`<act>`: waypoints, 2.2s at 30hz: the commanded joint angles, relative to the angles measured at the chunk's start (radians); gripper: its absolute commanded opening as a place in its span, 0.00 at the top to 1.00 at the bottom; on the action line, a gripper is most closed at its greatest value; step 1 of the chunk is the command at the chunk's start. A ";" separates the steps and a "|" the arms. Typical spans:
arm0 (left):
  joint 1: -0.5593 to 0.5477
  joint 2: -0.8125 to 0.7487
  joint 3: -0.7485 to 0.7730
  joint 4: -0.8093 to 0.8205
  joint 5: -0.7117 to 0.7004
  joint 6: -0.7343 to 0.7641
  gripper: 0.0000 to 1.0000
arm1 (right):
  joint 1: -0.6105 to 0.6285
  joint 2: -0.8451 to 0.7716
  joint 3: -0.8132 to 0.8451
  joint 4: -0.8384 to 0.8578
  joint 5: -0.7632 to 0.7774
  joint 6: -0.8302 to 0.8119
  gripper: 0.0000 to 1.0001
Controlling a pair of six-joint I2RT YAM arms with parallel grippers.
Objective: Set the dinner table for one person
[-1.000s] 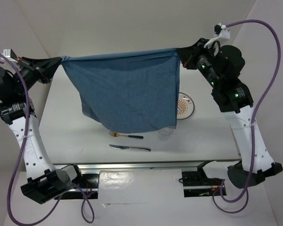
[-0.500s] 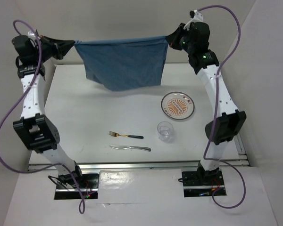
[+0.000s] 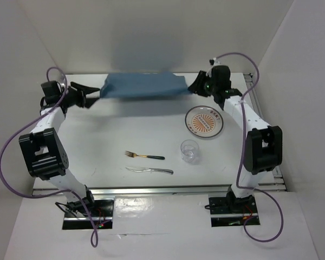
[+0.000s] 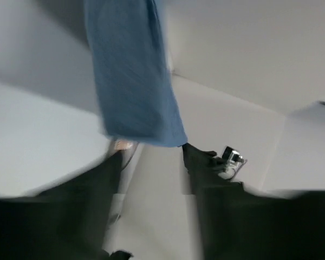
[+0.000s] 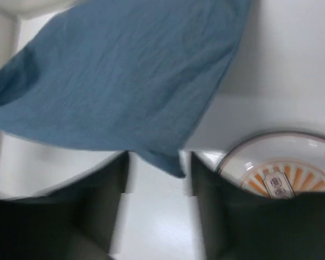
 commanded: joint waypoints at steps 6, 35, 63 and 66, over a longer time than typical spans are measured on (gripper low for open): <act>0.097 -0.144 -0.098 -0.439 -0.079 0.397 0.00 | 0.038 -0.269 -0.260 -0.052 0.051 -0.051 0.04; -0.120 0.217 0.099 -0.649 -0.507 0.643 0.27 | -0.102 -0.139 -0.364 -0.255 0.206 0.213 0.42; -0.120 0.149 0.118 -0.686 -0.530 0.643 0.27 | -0.404 -0.062 -0.620 0.030 -0.087 0.233 0.57; -0.120 0.149 0.118 -0.686 -0.530 0.643 0.27 | -0.404 -0.053 -0.620 0.030 -0.067 0.215 0.65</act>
